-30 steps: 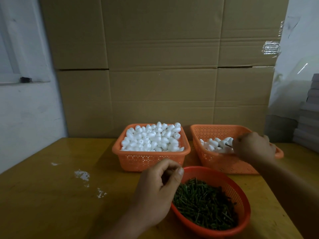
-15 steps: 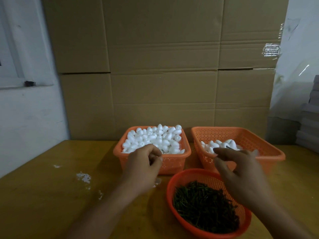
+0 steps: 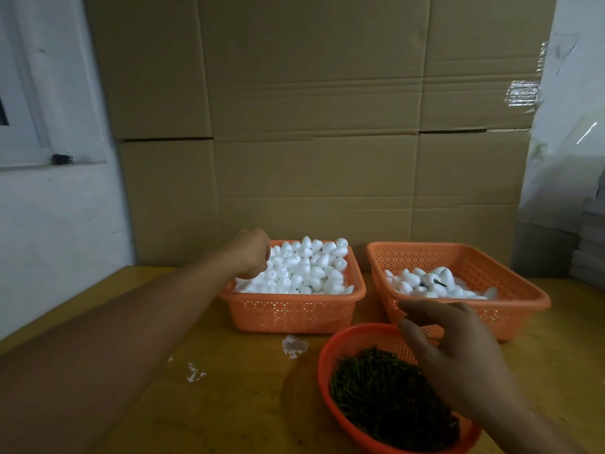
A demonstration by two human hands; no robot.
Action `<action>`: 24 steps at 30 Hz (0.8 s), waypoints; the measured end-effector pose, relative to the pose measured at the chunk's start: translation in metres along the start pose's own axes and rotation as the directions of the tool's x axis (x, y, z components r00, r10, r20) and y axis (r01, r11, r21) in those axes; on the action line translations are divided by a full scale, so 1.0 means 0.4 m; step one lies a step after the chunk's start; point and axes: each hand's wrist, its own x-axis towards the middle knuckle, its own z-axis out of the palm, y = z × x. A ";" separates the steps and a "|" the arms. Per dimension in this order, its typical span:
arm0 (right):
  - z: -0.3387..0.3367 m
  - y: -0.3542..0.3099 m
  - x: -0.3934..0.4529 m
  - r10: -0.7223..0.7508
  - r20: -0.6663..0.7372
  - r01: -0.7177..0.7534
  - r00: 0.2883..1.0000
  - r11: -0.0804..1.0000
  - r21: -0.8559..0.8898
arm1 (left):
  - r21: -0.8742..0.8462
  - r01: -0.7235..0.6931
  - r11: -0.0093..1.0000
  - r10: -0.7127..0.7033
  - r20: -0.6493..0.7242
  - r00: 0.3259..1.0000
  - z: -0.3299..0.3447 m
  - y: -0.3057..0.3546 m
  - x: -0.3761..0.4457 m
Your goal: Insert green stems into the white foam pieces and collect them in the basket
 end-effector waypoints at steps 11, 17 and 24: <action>0.003 0.000 -0.002 -0.002 0.034 0.002 0.999 1.000 -0.020 | 0.256 0.002 0.967 -0.041 0.144 0.989 0.042 -0.004 0.020; 0.005 -0.009 -0.011 0.005 0.021 -0.005 1.000 1.000 -0.013 | 0.302 -0.028 0.953 -0.018 0.150 0.989 0.051 -0.008 0.031; -0.001 -0.010 -0.007 0.008 0.030 -0.007 1.000 1.000 -0.019 | 0.256 -0.033 0.966 0.005 0.110 0.994 0.060 -0.001 0.020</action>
